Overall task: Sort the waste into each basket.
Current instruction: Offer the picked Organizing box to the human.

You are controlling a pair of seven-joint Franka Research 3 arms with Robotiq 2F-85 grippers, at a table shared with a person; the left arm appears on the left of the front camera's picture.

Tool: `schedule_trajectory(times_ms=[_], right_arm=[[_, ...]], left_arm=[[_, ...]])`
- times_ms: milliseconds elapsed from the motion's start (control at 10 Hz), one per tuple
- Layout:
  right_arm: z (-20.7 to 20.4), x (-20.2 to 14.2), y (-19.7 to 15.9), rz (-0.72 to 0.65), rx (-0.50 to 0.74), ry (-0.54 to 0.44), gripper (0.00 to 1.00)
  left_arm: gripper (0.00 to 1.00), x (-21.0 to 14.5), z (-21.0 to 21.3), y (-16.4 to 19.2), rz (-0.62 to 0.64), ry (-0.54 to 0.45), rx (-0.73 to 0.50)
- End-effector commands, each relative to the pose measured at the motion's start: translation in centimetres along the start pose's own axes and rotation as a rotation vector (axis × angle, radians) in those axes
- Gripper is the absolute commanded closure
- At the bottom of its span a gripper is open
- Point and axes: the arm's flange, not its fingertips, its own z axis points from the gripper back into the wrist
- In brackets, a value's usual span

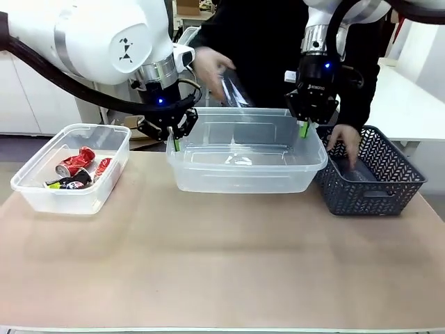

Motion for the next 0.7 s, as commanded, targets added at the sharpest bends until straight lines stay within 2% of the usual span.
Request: schedule_trajectory(times_ms=[0, 600], right_arm=[[-0.09, -0.80, 0.09, 0.003, 0.006, -0.004, 0.94], [-0.09, -0.80, 0.09, 0.003, 0.006, -0.004, 0.94]], left_arm=[[0.96, 0.44, 0.05, 0.26, 0.019, -0.017, 0.001], [0.96, 0.44, 0.05, 0.26, 0.019, -0.017, 0.001]])
